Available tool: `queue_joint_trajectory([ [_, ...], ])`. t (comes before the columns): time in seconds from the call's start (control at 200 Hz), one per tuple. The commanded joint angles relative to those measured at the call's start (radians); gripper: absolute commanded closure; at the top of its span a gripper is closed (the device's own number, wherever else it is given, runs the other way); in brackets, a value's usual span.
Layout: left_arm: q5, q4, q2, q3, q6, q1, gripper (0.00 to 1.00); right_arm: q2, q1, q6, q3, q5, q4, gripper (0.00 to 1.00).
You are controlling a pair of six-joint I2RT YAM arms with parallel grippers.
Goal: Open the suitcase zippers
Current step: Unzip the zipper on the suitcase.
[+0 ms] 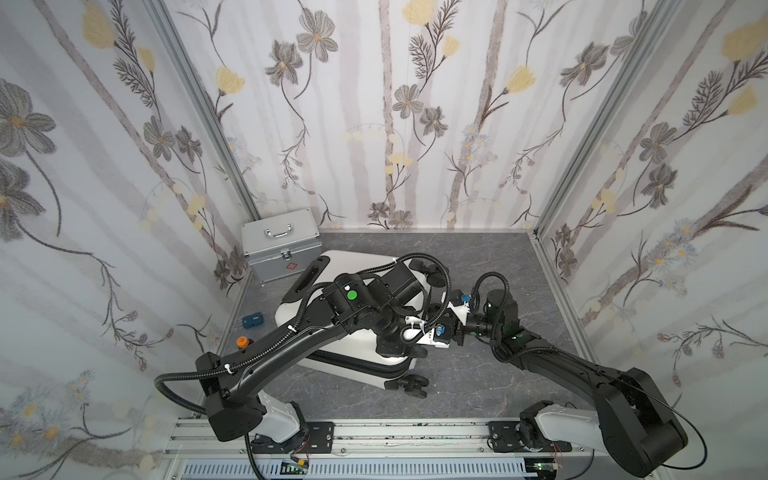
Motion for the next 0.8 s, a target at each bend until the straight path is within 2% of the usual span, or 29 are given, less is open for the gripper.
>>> queue_joint_trajectory([
  [0.0,0.081,0.117,-0.012,0.004,0.015,0.001,1.0,0.008,0.006,0.012,0.01,-0.011,0.057,0.69],
  [0.32,0.092,0.12,-0.012,0.004,0.014,0.001,1.0,0.041,0.018,0.012,0.025,0.019,0.069,0.67],
  [0.415,0.09,0.122,-0.012,0.005,0.015,0.001,1.0,0.051,0.019,0.005,0.031,-0.009,0.056,0.75],
  [0.525,0.084,0.122,-0.009,0.007,0.014,0.001,1.0,0.055,0.019,-0.003,0.033,-0.02,0.045,0.9],
  [0.63,0.08,0.12,-0.012,0.006,0.012,0.0,1.0,0.044,0.018,-0.008,0.027,-0.006,0.042,0.98],
  [0.795,0.084,0.118,-0.013,0.003,0.011,0.0,1.0,0.016,-0.003,0.022,0.017,0.064,0.06,1.0],
])
